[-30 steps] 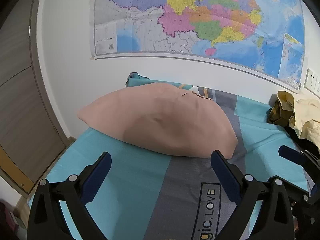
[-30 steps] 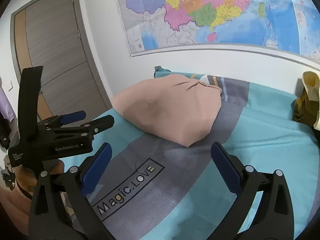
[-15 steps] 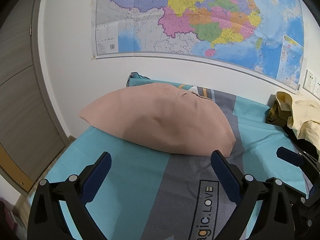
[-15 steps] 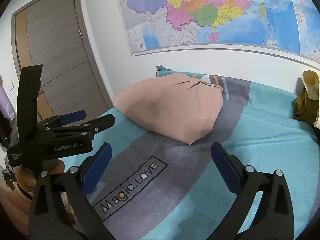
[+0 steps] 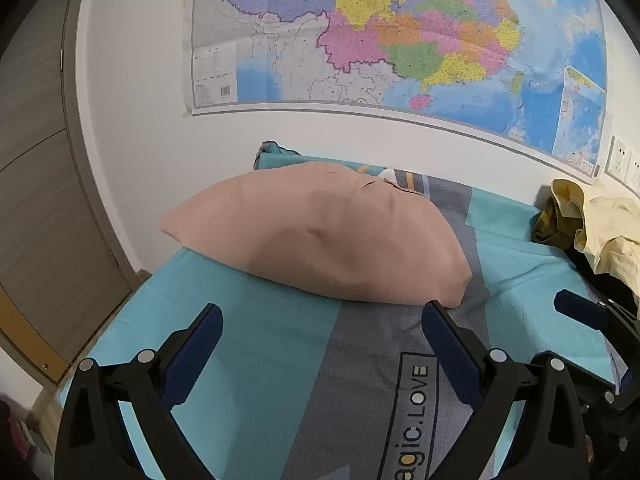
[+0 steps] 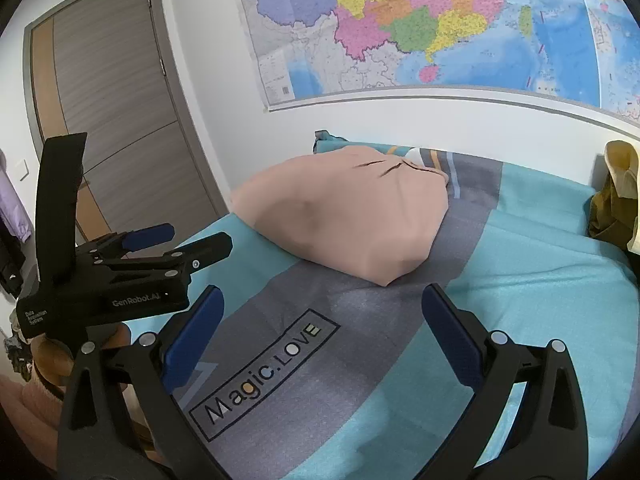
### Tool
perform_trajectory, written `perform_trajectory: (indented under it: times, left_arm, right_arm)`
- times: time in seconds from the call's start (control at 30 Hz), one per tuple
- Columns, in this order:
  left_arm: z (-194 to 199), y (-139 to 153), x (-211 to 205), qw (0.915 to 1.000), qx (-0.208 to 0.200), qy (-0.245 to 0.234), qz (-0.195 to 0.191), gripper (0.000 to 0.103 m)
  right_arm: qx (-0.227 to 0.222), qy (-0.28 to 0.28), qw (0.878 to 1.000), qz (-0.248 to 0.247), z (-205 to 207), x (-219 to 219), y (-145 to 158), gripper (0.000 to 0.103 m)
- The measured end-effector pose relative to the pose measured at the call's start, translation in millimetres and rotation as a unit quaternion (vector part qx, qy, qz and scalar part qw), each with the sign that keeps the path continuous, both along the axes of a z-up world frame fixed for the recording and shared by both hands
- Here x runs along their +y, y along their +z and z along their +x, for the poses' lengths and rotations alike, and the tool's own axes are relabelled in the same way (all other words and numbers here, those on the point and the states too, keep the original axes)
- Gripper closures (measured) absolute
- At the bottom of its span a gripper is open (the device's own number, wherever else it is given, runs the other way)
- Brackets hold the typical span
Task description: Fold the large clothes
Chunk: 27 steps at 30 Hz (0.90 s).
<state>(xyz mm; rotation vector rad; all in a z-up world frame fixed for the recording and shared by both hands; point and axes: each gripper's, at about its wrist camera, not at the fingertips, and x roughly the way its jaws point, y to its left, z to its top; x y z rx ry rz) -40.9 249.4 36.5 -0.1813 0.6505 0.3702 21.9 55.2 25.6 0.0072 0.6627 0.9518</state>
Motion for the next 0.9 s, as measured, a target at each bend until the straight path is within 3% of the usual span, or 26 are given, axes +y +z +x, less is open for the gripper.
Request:
perform_trajectory:
  times: [0.9]
  left_arm:
    - [3.8,-6.2,1.3,0.9999,0.01,-0.006,-0.011,0.007]
  right_arm:
    - [0.005,-0.004,1.0,0.001,-1.1,-1.4,-1.8,0.005]
